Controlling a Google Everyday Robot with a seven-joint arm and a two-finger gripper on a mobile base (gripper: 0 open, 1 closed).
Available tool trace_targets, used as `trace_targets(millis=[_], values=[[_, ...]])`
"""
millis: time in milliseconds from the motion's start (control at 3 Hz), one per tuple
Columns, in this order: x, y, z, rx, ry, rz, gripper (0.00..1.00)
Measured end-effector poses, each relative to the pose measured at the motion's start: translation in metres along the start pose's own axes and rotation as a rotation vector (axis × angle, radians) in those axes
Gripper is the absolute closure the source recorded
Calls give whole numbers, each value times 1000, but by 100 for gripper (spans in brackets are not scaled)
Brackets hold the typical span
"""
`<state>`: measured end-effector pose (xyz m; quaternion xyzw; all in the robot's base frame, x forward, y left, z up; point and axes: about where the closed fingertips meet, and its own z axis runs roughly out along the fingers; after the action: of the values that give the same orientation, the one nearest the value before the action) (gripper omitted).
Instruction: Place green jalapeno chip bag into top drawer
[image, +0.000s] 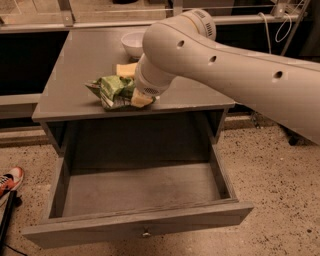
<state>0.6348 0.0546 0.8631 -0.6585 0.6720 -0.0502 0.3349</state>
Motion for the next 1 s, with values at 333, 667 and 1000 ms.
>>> trace_targets(millis=[333, 667, 1000], values=[[6, -2, 2, 10, 11, 26, 73], [-28, -11, -18, 52, -202, 53, 100], [-47, 10, -52, -2, -359, 51, 100]])
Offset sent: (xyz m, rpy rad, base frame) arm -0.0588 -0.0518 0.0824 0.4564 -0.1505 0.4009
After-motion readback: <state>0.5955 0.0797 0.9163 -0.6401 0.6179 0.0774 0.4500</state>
